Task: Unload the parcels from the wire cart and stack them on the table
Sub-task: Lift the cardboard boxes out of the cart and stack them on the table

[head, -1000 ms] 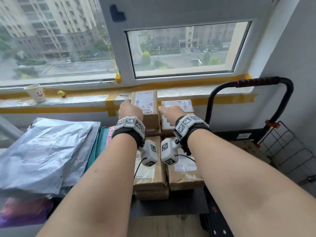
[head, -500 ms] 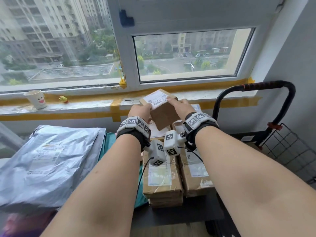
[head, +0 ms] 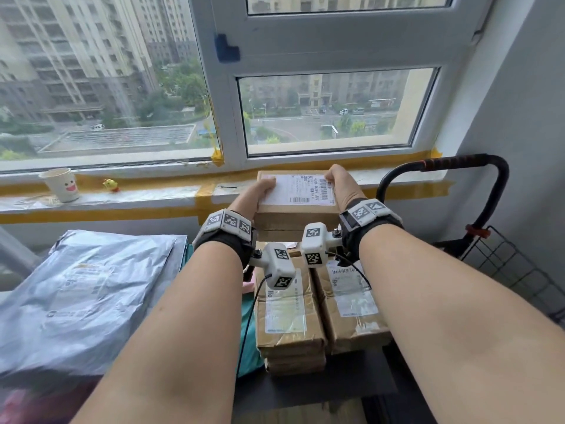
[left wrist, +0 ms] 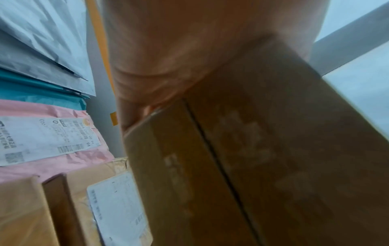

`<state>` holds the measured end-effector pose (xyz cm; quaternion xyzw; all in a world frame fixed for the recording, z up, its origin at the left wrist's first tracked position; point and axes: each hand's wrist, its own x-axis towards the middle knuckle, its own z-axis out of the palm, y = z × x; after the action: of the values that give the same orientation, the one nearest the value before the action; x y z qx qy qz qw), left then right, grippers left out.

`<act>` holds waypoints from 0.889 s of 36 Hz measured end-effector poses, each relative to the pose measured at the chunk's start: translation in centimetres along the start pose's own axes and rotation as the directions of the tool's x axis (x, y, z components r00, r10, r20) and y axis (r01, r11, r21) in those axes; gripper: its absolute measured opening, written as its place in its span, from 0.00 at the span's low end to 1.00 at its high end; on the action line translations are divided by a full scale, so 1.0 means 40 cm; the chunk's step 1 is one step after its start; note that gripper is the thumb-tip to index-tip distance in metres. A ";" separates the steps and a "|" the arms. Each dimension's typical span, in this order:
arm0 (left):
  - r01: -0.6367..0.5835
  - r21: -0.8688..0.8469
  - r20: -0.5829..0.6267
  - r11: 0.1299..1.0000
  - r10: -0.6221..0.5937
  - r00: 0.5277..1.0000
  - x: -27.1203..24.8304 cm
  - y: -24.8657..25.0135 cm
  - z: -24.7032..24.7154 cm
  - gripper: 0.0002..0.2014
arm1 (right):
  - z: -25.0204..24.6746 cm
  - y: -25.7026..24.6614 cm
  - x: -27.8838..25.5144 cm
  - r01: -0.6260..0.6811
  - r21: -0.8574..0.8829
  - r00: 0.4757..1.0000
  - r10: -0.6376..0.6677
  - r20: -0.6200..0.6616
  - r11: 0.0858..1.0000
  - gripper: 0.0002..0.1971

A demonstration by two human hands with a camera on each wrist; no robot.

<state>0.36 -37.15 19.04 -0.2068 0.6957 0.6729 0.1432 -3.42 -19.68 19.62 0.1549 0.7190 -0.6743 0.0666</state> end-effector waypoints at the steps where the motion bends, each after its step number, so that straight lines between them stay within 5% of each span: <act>1: -0.030 -0.010 -0.013 1.000 0.030 0.999 0.000 -0.002 0.002 0.16 | 0.001 0.002 0.000 0.005 -0.052 1.000 -0.005 0.009 0.999 0.14; 2: -0.048 -0.040 -0.046 0.998 0.046 0.998 0.007 -0.004 0.002 0.20 | 0.001 0.009 0.003 0.015 -0.129 1.000 -0.012 0.022 0.992 0.16; 5: -0.130 -0.195 -0.177 0.972 0.095 0.980 0.035 -0.011 0.013 0.54 | -0.005 0.039 0.024 0.005 -0.229 1.000 -0.001 0.017 0.974 0.38; 7: -0.177 -0.221 -0.242 0.959 0.122 0.963 0.045 -0.016 0.015 0.59 | 0.002 0.041 0.002 -0.011 -0.251 0.999 0.020 0.033 0.968 0.44; 12: -0.201 -0.117 -0.246 0.973 0.168 0.955 0.030 -0.009 0.027 0.45 | 0.033 0.047 -0.026 0.041 -0.342 0.984 0.021 0.176 0.939 0.37; 15: -0.136 -0.014 -0.248 0.991 0.128 0.960 0.069 -0.026 0.023 0.44 | 0.044 0.052 -0.015 0.026 -0.279 0.972 0.041 0.229 0.960 0.28; 21: -0.059 0.221 -0.256 0.973 0.116 0.960 0.055 -0.046 0.012 0.35 | 0.062 0.060 -0.001 0.024 -0.269 0.977 0.035 0.211 0.963 0.18; 32: 0.064 0.563 -0.230 0.824 0.081 0.970 0.106 -0.091 0.030 0.30 | 0.105 0.114 0.054 0.102 -0.500 0.981 -0.004 0.192 0.860 0.19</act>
<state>-1.69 -36.41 13.77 -0.2328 0.8771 0.4059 0.1086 -4.50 -23.36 14.28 0.0489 0.8656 -0.4743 0.1526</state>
